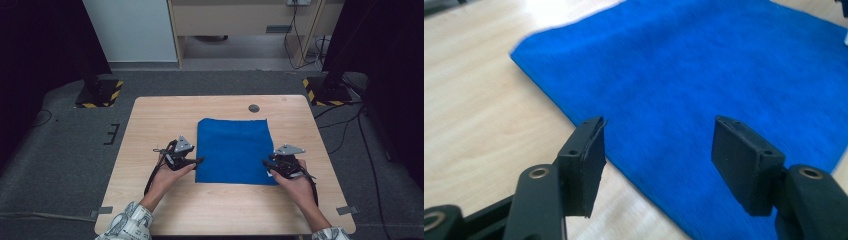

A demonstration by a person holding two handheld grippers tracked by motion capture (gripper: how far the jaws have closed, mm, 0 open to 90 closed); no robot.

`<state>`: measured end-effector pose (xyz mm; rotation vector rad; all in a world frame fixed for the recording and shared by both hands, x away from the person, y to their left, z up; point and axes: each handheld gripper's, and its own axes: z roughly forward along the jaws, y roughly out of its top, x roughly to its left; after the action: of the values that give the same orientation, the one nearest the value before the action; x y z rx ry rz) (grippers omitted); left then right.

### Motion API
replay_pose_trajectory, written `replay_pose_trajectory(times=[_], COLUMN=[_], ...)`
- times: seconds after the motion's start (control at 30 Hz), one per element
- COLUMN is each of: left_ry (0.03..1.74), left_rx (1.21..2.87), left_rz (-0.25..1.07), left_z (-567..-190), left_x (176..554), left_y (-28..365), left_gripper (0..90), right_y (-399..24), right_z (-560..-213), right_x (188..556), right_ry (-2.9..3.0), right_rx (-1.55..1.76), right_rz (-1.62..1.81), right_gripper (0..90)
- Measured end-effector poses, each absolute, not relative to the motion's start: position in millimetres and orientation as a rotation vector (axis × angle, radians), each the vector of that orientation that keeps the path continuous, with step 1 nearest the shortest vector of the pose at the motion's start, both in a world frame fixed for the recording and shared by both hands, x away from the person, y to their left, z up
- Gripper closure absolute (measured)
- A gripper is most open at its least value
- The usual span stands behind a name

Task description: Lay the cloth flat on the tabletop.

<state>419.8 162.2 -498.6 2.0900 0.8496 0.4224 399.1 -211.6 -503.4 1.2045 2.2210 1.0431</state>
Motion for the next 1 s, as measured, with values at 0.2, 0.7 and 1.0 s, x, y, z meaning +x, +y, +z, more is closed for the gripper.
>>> replay_pose_trajectory(times=[0.2,0.7,1.0], left_ry=[0.827,0.805,0.781], left_rx=[2.136,2.230,2.253], left_rz=[0.381,0.322,0.273], left_z=[-508,-529,-525], left_x=[406,394,388], left_y=[162,160,154], left_gripper=[37.9,43.2,76.6], right_y=[-215,-229,-227], right_z=[-505,-524,-524], right_x=[393,395,393], right_ry=[2.228,2.281,2.322], right_rx=[1.215,1.336,1.324], right_rz=[1.020,0.898,0.958], right_gripper=[62.9,59.1,85.3])
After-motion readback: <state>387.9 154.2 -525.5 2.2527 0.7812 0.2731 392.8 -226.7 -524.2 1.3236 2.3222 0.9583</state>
